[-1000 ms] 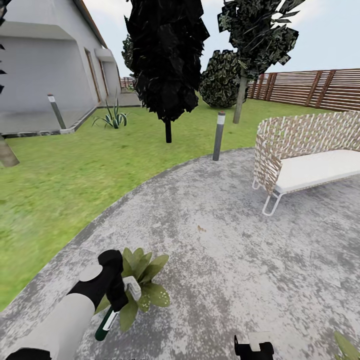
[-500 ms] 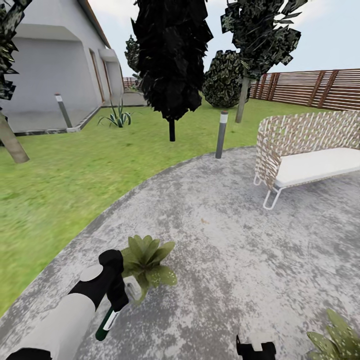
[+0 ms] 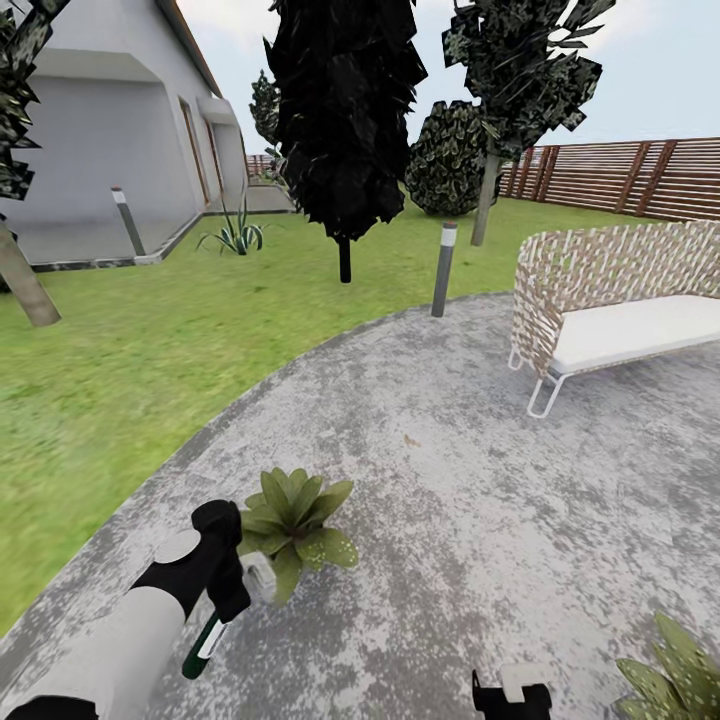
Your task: Pick up the pesticide atomizer in the garden and spray insectifuge to fully cover both potted plants in the garden.
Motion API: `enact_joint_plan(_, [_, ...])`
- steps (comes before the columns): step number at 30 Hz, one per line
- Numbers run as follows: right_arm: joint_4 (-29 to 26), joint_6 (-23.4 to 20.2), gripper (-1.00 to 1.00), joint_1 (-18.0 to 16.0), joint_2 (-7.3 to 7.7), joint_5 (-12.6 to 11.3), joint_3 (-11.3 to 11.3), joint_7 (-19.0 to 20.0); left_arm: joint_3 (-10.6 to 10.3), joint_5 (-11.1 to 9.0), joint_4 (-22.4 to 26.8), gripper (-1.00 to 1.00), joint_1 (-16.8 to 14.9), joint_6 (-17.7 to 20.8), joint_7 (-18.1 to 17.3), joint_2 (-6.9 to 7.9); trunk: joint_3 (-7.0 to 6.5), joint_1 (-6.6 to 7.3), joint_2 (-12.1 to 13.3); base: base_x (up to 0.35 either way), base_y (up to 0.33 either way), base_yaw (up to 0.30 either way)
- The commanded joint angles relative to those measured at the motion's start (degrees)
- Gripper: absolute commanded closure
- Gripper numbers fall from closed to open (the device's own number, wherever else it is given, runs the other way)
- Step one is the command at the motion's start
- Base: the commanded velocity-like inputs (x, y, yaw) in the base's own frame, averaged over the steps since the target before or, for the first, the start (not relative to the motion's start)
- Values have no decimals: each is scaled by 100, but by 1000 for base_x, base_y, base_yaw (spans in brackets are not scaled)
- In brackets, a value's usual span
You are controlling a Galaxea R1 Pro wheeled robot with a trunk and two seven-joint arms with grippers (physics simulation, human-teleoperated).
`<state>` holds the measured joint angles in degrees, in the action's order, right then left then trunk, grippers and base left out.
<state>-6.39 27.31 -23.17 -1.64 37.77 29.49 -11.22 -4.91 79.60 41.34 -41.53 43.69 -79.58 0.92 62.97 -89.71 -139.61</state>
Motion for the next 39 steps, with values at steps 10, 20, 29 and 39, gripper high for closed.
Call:
enact_joint_plan(10, [-2,11,-100,-3,-3,64,39,-33,420,15,47,100,-4,61,215,-18,-78,1,-2,0,0,0])
enact_joint_plan(20, [-3,11,-100,-3,-3,57,39,-45,424,12,40,100,-2,70,250,-63,-146,1,-2,0,0,0])
enact_joint_plan(29, [-3,11,-100,-3,-3,60,40,-47,685,12,10,100,2,70,250,-11,-219,89,158,0,0,0])
enact_joint_plan(39, [-3,11,-100,-3,-3,64,38,-47,726,78,-249,100,235,35,362,-59,-272,155,279,0,0,0])
